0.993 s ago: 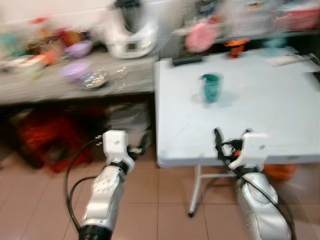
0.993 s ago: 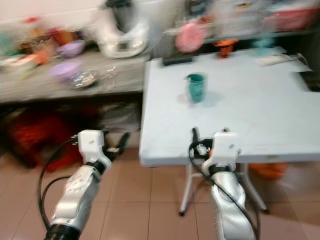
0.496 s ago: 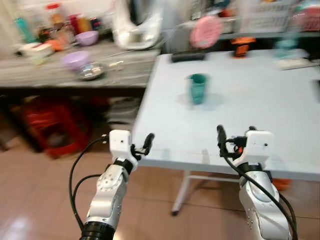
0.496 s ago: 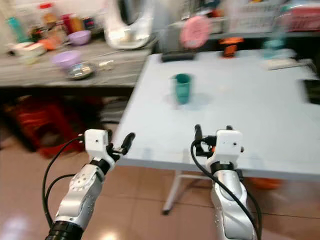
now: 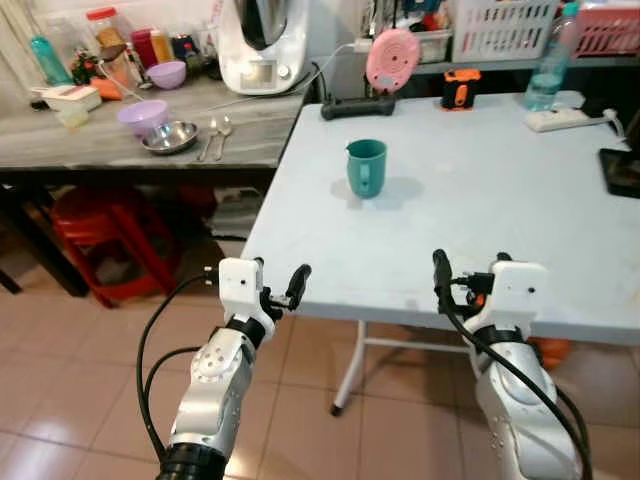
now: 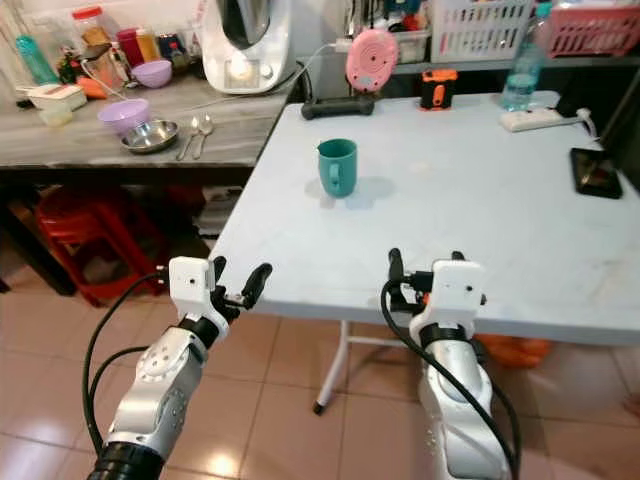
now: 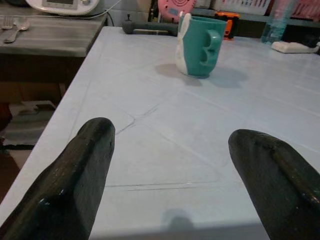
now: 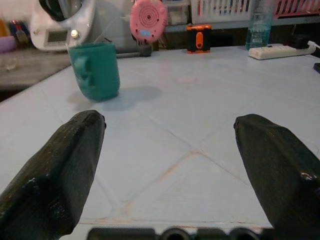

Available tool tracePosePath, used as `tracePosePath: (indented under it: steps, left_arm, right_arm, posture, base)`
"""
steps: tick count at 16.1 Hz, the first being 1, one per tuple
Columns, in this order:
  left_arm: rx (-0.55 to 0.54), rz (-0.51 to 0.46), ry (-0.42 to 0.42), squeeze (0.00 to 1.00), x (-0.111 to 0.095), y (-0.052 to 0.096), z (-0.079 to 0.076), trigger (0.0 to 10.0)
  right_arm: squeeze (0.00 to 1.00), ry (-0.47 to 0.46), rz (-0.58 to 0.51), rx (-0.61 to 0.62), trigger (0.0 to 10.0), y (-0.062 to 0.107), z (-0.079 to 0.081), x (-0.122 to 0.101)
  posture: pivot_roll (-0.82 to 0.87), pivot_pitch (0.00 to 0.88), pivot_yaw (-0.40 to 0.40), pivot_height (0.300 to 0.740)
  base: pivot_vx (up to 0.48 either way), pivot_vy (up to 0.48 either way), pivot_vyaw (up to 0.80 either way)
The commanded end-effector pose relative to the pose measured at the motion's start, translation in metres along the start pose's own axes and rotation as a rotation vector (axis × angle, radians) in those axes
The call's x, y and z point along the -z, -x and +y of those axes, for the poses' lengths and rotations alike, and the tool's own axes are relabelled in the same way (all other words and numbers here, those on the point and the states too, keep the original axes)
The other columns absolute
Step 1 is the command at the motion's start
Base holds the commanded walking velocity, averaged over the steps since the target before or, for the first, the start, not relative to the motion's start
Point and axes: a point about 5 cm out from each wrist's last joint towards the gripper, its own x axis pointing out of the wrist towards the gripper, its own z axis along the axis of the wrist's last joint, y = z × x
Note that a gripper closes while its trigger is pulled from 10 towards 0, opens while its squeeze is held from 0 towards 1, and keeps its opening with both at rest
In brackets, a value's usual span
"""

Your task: Setting the table

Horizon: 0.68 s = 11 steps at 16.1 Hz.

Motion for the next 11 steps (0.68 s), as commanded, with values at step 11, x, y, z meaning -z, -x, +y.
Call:
tracePosePath:
  steps: [11]
  left_arm:
    - [0.064, -0.035, 0.007, 0.00, -0.0055, -0.0006, -0.0054, 10.0]
  right_arm:
    - [0.00, -0.012, -0.007, 0.002, 10.0, -0.0004, 0.0025, -0.0022]
  posture:
    - [-0.16, 0.003, 0.111, 0.740]
  base:
    - [0.337, 0.000, -0.15]
